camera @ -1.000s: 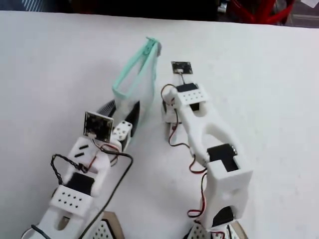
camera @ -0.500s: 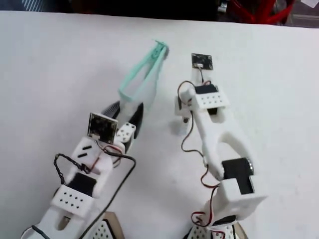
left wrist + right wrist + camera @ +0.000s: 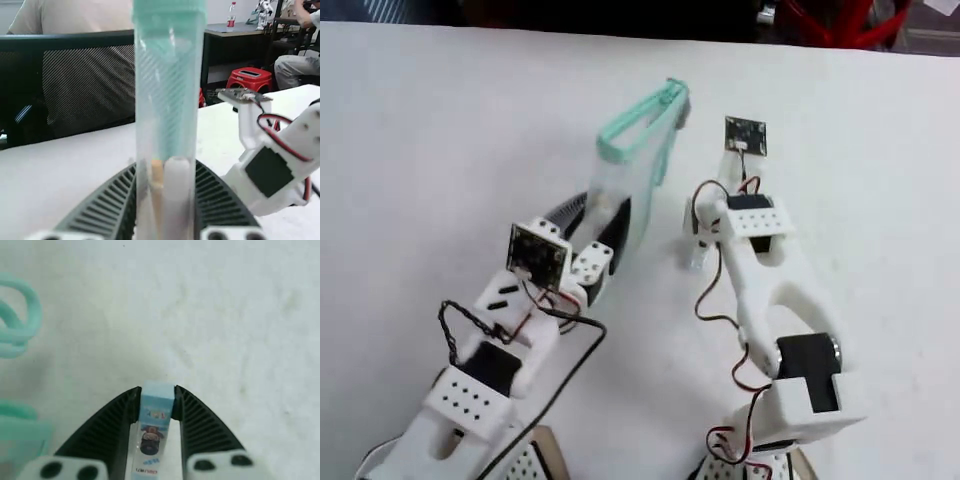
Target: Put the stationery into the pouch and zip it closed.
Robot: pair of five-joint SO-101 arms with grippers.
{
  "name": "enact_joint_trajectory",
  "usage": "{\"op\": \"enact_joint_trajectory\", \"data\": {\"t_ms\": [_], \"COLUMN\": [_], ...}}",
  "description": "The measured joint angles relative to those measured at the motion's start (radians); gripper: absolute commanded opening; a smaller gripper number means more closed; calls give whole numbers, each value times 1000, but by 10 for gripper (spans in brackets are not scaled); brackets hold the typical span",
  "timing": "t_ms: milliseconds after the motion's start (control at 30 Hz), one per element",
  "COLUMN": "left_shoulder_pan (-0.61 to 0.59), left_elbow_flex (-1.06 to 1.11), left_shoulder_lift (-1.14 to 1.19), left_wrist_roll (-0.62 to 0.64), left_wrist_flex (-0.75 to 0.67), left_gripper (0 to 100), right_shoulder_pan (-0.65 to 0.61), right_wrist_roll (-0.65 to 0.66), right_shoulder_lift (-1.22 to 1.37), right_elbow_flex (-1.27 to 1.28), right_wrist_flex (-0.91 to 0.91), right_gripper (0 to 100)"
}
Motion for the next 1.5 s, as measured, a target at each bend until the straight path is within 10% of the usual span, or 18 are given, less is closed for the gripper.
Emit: {"op": "enact_joint_trajectory", "data": {"t_ms": [833,1167,1500], "left_shoulder_pan": [29,28,23], "left_elbow_flex": [129,161,180], "left_shoulder_lift": [-49,-628,-628], "left_wrist_roll": [-71,-72,-75], "left_wrist_flex": [-9,620,749], "left_gripper": [124,183,188], "right_shoulder_pan": [0,2,2], "right_wrist_roll": [0,0,0], "right_shoulder_lift": [0,0,0], "right_elbow_flex": [17,17,17], "right_wrist_flex": [0,0,0], "right_gripper": [18,18,18]}}
